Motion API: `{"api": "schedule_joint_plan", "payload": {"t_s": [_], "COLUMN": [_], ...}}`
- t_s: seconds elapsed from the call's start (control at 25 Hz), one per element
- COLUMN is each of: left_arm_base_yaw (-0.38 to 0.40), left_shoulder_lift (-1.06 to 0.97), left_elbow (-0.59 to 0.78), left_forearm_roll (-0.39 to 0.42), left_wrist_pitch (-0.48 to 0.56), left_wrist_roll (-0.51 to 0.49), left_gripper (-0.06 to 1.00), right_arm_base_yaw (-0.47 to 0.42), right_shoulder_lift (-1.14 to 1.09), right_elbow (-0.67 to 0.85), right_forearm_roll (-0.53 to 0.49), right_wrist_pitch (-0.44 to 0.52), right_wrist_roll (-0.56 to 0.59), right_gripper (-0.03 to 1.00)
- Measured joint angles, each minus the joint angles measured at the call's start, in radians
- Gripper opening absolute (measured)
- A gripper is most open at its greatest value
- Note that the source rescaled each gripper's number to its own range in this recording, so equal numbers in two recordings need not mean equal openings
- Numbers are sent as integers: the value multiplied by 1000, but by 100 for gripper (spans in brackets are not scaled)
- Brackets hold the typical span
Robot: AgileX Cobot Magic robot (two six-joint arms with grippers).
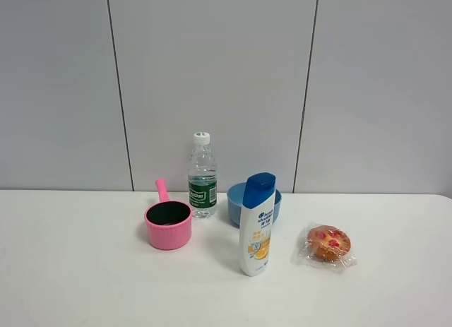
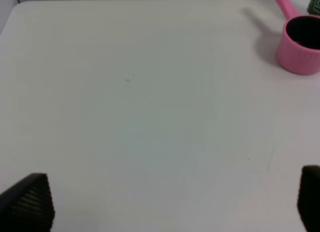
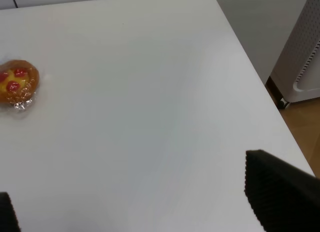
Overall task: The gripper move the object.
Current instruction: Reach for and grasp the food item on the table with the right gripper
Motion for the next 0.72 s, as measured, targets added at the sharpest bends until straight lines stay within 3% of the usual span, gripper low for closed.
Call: {"api": "schedule_joint_plan", "payload": {"t_s": [0.04,0.72], "left_arm_base_yaw": [0,0], "left_shoulder_lift": [0,0], "left_elbow": [0,0], "left_forearm_roll": [0,0], "left_wrist_pitch": [0,0], "left_wrist_roll": [0,0], "left_gripper": [100,100], "right_arm_base_yaw": [0,0], "right_shoulder_lift": [0,0], "right_elbow": [0,0], "right_forearm_roll": [0,0], "right_wrist_pitch": [0,0], "right_wrist_roll": [0,0], "right_gripper": [88,88]}}
